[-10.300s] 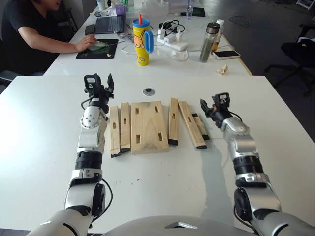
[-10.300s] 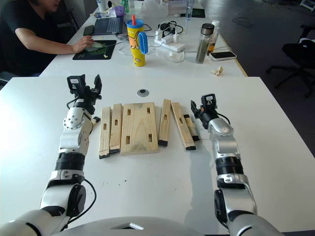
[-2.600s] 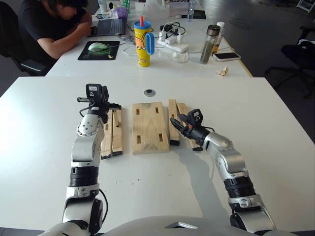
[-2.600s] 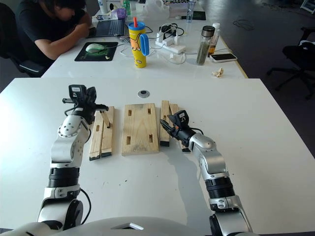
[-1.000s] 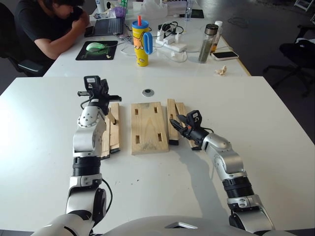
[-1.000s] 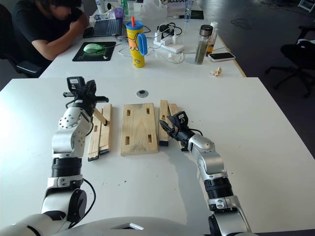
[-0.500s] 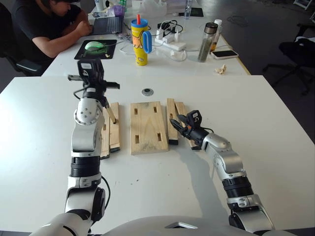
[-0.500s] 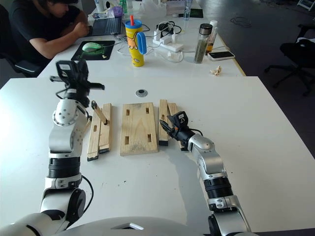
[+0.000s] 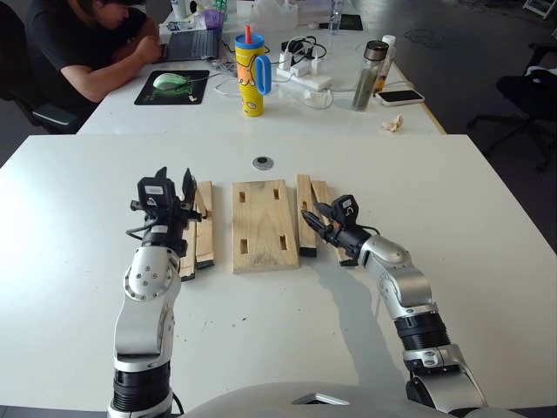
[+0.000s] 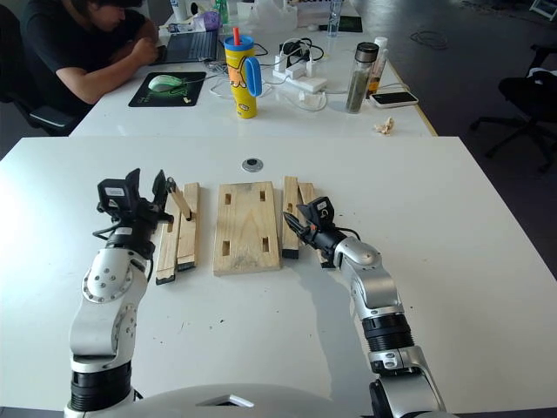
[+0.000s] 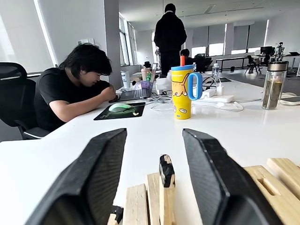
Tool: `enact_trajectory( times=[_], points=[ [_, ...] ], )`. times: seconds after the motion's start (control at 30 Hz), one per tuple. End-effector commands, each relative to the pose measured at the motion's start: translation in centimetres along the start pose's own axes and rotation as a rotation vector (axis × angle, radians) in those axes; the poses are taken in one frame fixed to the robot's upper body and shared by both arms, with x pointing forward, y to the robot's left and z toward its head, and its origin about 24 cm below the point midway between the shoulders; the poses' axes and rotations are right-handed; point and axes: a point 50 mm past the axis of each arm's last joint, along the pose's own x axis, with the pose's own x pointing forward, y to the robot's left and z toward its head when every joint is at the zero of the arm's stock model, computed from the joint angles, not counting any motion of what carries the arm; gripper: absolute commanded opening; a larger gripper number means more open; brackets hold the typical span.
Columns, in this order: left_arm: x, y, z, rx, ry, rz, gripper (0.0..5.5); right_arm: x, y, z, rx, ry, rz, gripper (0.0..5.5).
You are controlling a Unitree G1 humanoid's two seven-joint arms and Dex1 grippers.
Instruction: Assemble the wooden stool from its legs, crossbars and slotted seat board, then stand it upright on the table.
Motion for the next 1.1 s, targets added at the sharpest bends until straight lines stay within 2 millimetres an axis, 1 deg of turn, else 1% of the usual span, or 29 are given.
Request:
enact_trajectory(
  times=[0.03,0.17,0.37,0.47,0.63,0.8,0.83,0.87,0.97,1.0,1.07,1.1],
  points=[
    [0.4,-0.4,-1.6,-0.025,0.082,0.01,2.68,0.3,-0.1,0.4,-0.011,0.002,0.019,2.0],
    [1.7,-0.6,-3.1,-0.028,0.14,0.032,2.68,0.6,0.1,0.6,-0.015,0.002,0.035,2.0],
    [3.3,-0.4,-4.5,-0.024,0.198,0.058,2.68,1.0,0.3,0.8,-0.019,0.001,0.057,2.0],
    [3.4,-0.1,-4.7,-0.029,0.211,0.066,2.29,1.0,0.3,0.8,-0.021,0.001,0.061,2.0],
    [3.1,-0.2,-4.8,-0.025,0.225,0.053,1.52,0.9,0.3,0.8,-0.018,0.0,0.055,2.0],
    [3.4,-0.5,-4.7,-0.023,0.221,0.041,0.72,1.0,0.4,0.7,-0.014,-0.001,0.05,2.0],
    [3.4,-0.5,-4.7,-0.023,0.22,0.04,0.63,1.0,0.4,0.7,-0.014,-0.002,0.049,2.0],
    [3.5,-0.5,-4.5,-0.023,0.213,0.039,0.45,1.0,0.4,0.8,-0.015,-0.003,0.047,2.0],
    [3.9,-0.5,-3.3,-0.029,0.161,0.034,0.44,0.9,0.1,0.8,-0.02,-0.007,0.034,2.0],
    [4.2,-0.4,-2.5,-0.015,0.131,0.031,0.44,0.9,-0.1,0.9,-0.01,-0.017,0.012,2.0],
    [5.0,0.0,-0.2,-0.02,0.045,0.012,0.44,0.8,-0.4,1.4,0.006,-0.032,-0.002,2.0],
    [5.5,0.0,1.1,-0.042,0.007,-0.015,0.44,0.8,-0.9,1.8,0.045,-0.041,-0.021,2.0]
  ],
)
